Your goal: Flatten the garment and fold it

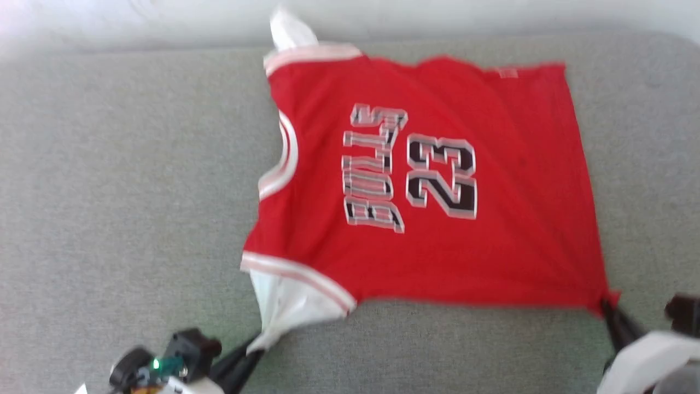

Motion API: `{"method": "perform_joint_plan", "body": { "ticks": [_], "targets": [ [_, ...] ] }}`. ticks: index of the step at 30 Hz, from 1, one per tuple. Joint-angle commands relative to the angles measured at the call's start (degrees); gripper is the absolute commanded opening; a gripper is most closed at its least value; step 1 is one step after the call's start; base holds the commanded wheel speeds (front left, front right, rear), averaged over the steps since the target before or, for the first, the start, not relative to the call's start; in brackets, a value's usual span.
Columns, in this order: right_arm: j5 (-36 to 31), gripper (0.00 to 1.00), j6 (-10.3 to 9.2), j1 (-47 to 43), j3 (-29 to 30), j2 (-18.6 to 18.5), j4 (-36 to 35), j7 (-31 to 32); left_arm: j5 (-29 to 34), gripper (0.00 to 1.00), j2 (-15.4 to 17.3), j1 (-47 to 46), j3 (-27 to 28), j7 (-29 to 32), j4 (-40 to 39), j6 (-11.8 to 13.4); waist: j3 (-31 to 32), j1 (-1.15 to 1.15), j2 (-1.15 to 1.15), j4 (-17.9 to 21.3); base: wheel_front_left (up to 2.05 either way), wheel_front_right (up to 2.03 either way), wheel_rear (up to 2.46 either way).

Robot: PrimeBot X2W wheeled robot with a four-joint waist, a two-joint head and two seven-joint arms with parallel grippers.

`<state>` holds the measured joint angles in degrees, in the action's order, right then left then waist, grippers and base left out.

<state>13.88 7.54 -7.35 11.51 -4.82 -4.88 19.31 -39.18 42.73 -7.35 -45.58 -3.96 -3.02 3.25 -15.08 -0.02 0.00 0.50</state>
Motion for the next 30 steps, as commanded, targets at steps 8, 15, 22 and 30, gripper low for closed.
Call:
{"method": "perform_joint_plan", "body": {
  "ticks": [8,15,22,30],
  "targets": [
    [3.2,0.0,-0.05,-6.5,-1.8,-2.1,-1.3,6.0,-6.1,0.0,1.9,6.6,-1.2,5.8,-3.2,2.5,6.4,0.02,0.0,-0.3,0.0,0.0,0.0],
    [6.5,0.0,-0.05,-12.4,-2.5,-4.0,-3.2,15.6,-10.9,0.0,3.0,11.1,-1.8,9.8,-5.9,4.5,9.3,0.02,0.0,-0.7,0.0,0.0,0.0],
    [8.2,0.0,-0.05,-18.3,0.1,-3.0,-6.7,24.3,-14.9,0.0,4.3,15.5,-2.6,12.8,-9.6,6.4,10.9,0.02,0.0,-1.3,0.0,0.0,0.0],
    [8.7,0.0,-0.05,-19.3,2.0,-1.5,-10.7,24.7,-15.6,0.0,5.4,16.2,-1.2,12.2,-12.8,8.5,11.3,0.02,0.0,-1.5,0.0,0.0,0.0]
  ]
}}
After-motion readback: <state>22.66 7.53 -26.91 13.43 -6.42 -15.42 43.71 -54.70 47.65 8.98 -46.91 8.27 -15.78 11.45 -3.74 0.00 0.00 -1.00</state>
